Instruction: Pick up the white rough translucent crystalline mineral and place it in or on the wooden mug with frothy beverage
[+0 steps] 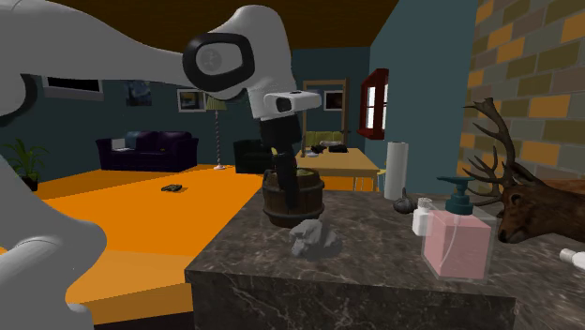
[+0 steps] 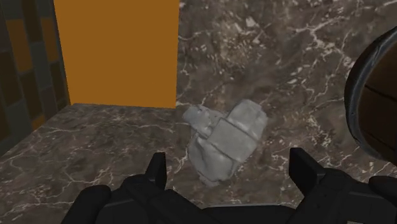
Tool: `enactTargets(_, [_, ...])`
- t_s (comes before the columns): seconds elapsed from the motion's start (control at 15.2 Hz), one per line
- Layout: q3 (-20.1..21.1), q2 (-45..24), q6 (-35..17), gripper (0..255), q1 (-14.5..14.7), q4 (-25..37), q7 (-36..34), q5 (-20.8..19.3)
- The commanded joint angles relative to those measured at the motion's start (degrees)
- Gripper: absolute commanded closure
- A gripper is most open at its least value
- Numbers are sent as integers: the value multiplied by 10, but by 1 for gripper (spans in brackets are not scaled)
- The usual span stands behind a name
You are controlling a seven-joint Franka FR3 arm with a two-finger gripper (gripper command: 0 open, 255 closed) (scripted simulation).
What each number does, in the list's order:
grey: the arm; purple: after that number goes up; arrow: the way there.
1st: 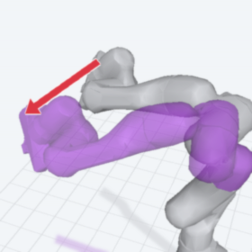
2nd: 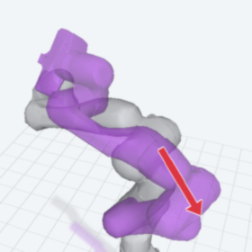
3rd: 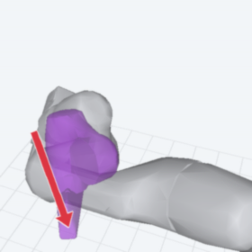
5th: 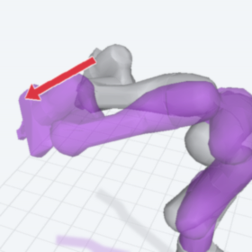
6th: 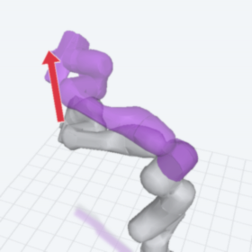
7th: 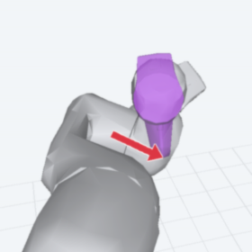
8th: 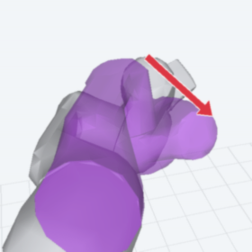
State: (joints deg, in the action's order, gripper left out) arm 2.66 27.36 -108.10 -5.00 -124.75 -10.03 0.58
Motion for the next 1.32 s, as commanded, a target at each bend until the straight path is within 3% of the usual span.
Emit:
enactTargets(0.0, [-6, -45, -18, 0, -8, 20, -23, 15])
enactTargets(0.13, [-11, -83, -34, 0, -13, 37, -43, 29])
enactTargets(0.66, [-9, -98, -92, 0, -12, -7, -42, 30])
enactTargets(1.12, [-9, -98, -92, 0, -12, -7, -42, 30])
enactTargets(1.19, [-9, -98, -92, 255, -12, -7, -42, 30])
enactTargets(1.25, [-9, -98, -92, 255, -12, -7, -42, 30])
